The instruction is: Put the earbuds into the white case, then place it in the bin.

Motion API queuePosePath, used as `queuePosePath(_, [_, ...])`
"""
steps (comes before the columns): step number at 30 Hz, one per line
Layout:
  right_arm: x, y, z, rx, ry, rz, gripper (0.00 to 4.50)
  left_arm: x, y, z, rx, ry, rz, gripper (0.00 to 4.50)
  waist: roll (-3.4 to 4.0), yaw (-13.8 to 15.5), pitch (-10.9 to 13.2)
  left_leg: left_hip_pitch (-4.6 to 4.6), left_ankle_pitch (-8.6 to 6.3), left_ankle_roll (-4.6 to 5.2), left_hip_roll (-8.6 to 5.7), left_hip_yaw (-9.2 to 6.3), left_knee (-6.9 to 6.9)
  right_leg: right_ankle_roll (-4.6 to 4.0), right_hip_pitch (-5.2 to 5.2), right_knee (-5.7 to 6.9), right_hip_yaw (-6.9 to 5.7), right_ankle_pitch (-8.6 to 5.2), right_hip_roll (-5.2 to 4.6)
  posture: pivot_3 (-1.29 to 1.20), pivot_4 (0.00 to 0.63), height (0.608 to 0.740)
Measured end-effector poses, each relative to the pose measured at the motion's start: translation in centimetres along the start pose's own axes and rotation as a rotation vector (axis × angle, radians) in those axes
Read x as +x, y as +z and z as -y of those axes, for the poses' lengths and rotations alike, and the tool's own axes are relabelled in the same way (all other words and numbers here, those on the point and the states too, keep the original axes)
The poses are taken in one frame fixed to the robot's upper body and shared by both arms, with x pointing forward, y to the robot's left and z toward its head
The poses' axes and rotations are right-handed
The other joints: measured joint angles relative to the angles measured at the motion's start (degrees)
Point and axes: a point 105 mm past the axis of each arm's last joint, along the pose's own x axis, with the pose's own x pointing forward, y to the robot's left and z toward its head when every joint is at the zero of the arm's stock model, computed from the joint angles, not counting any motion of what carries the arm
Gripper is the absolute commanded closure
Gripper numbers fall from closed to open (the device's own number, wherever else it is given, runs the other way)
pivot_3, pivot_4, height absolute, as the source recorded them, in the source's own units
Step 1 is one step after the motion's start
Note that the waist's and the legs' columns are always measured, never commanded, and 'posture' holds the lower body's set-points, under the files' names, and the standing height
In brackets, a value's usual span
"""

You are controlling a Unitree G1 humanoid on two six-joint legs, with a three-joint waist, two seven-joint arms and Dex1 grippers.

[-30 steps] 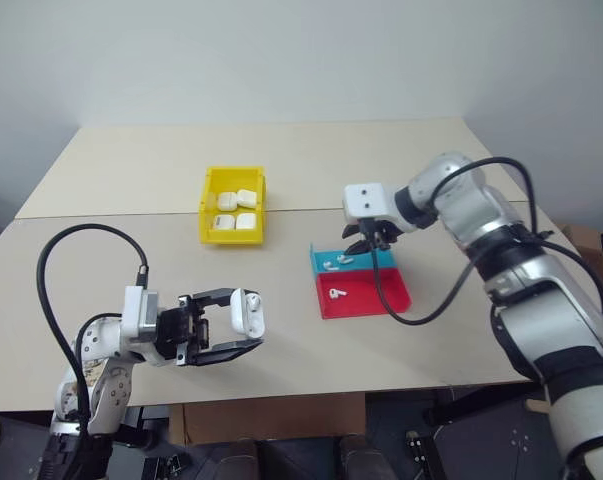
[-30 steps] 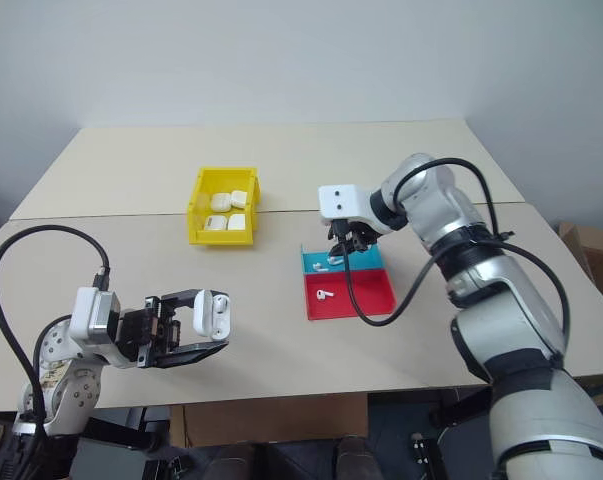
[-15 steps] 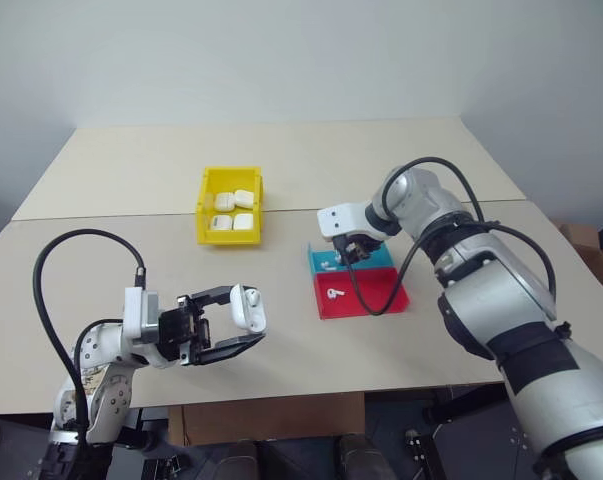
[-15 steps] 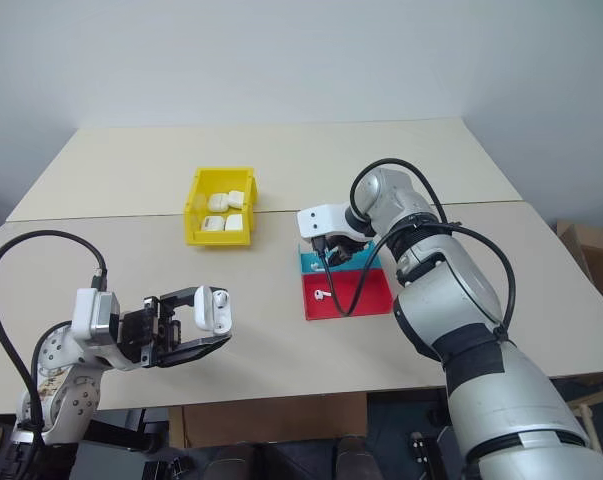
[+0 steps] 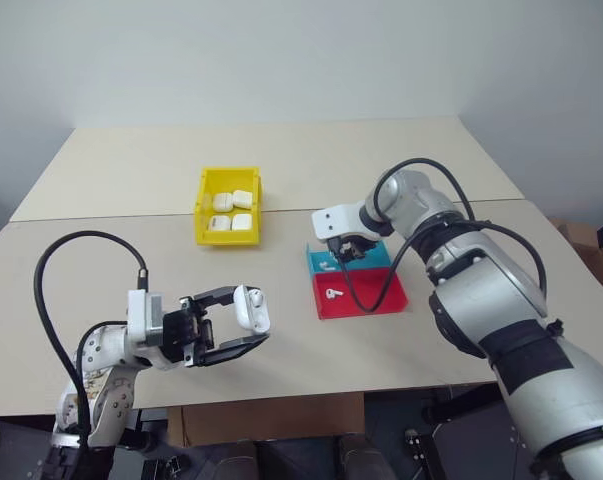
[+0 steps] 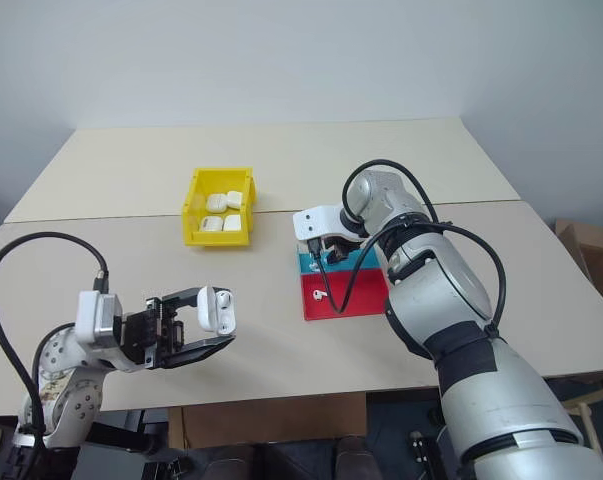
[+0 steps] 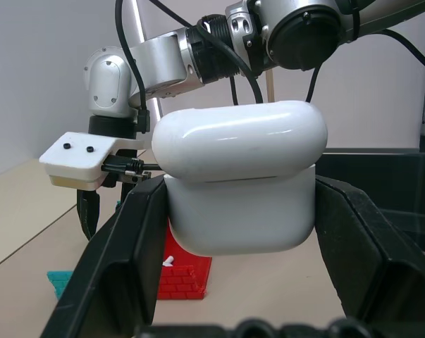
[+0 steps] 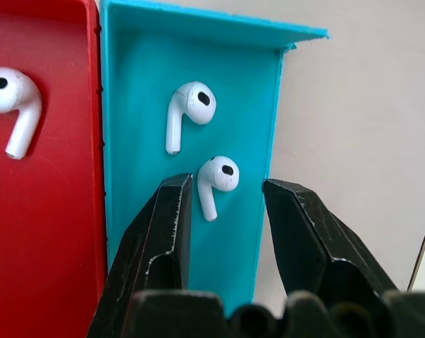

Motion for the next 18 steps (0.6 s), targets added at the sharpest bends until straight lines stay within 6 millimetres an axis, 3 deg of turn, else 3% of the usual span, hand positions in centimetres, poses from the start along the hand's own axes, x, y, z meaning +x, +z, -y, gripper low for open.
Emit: queuePosePath(18, [1.2, -0.4, -0.8, 0.033, 0.004, 0.010, 2.52, -0.2, -0.3, 0.2, 0.019, 0.007, -0.021, 1.66, 0.00, 0.0, 0.0, 0.02, 0.01, -0.01, 0.00, 0.00, 0.00, -0.01, 0.00, 0.06, 0.00, 0.00, 0.01, 0.00, 0.150, 0.740])
